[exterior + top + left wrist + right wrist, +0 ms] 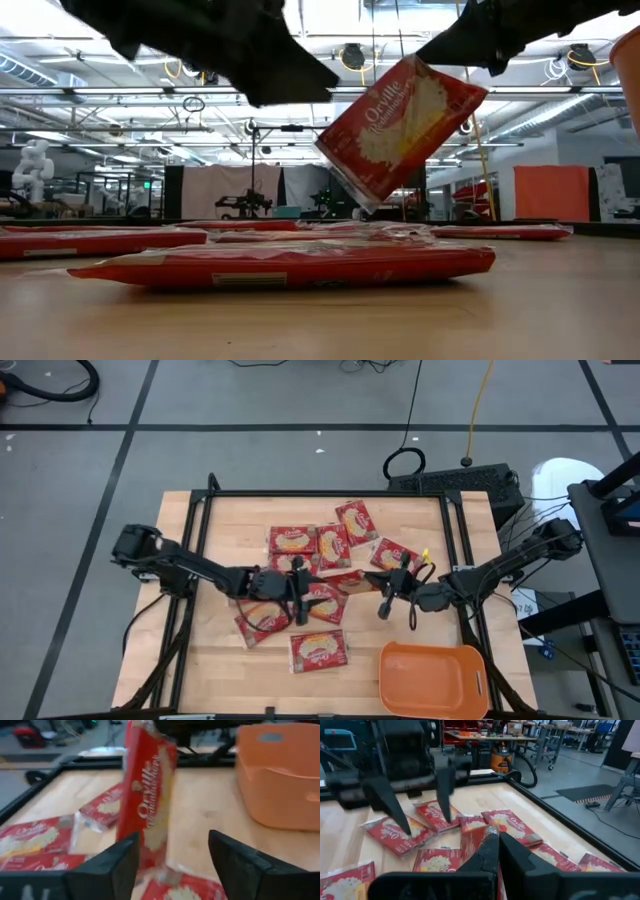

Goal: Sort popcorn bags into baskets
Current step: Put the red popcorn bag into the orange bin

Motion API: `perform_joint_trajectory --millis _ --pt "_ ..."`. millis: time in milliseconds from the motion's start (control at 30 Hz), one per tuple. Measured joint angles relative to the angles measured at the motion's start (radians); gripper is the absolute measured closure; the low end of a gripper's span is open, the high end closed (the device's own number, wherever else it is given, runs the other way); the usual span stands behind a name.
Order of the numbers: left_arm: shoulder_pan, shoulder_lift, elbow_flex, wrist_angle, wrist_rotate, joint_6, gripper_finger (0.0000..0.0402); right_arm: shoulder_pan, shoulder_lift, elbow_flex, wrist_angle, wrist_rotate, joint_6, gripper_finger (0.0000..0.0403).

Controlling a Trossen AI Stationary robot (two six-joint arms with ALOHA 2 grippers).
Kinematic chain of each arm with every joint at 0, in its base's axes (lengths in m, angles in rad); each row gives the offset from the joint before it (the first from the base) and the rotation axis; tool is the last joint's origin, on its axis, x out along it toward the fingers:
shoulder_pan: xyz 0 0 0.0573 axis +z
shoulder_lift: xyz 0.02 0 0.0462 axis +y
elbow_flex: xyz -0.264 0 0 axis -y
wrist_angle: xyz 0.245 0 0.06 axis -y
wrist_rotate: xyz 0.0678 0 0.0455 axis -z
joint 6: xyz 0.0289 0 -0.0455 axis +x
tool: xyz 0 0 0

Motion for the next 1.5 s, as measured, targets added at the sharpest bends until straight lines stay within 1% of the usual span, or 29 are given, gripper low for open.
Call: perform_joint_trajectory --millis 100,167,267,333,433,500,600,700,733,833,1033,1100,1200,1267,1300,1400,1467,1500 --pt "0.004 0.049 -0.001 0.054 -0.096 0.017 0.0135 0.0 0.0 0.0 0.001 -0.001 -0.004 0.0403" --pt "0.004 0.062 -0.001 0.066 -0.141 0.037 0.0126 0.0 0.0 0.0 0.001 -0.001 -0.004 0.0403" --pt "0.011 0.062 -0.001 0.067 -0.139 0.049 0.012 0.0 0.01 0.0 0.007 -0.001 -0.005 0.0403" --pt "0.036 0.062 -0.001 0.067 -0.067 0.05 0.0122 0.0 0.02 0.0 0.02 -0.002 -0.014 0.0403" --pt "0.094 0.066 -0.001 0.067 0.105 0.036 0.0133 -0.004 0.048 0.0 0.066 -0.004 -0.031 0.0403" --pt "0.123 0.081 0.0 0.07 0.178 0.015 0.0143 -0.005 0.066 0.0 0.099 -0.005 -0.054 0.0403" --pt "0.149 0.1 -0.001 0.057 0.2 -0.008 0.0162 -0.005 0.087 0.0 0.157 -0.005 -0.085 0.0403" --pt "0.158 0.118 -0.001 0.047 0.275 0.009 0.019 -0.005 0.091 0.0 0.167 -0.006 -0.095 0.0403" --pt "0.156 0.124 -0.001 0.05 0.293 0.015 0.0203 -0.005 0.09 0.0 0.17 -0.005 -0.092 0.0403" --pt "0.142 0.131 -0.001 0.054 0.301 0.019 0.0252 -0.006 0.09 0.0 0.166 -0.005 -0.092 0.0403" --pt "0.137 0.128 -0.001 0.052 0.285 0.02 0.0359 -0.006 0.09 0.0 0.161 -0.005 -0.078 0.0403" --pt "0.138 0.127 -0.001 0.043 0.284 0.026 0.0381 -0.006 0.09 0.0 0.154 -0.006 -0.056 0.0403" --pt "0.141 0.101 -0.001 -0.012 0.284 0.047 0.0381 -0.003 0.091 0.0 0.148 -0.01 -0.034 0.0403" --pt "0.141 0.079 0.001 -0.047 0.284 0.063 0.037 0.001 0.089 0.0 0.151 -0.009 -0.022 0.0401" --pt "0.139 0.053 0.0 -0.092 0.284 0.074 0.0365 0.004 0.09 0.0 0.151 -0.009 -0.022 0.0398" --pt "0.131 -0.018 0.0 -0.177 0.285 0.111 0.0363 0.015 0.088 0.0 0.169 -0.005 -0.032 0.0379" --pt "0.124 -0.088 -0.004 -0.285 0.288 0.138 0.0372 0.023 0.089 0.0 0.177 -0.004 -0.041 0.036" --pt "0.12 -0.117 -0.004 -0.308 0.289 0.148 0.0378 0.026 0.089 0.0 0.176 -0.004 -0.041 0.035"
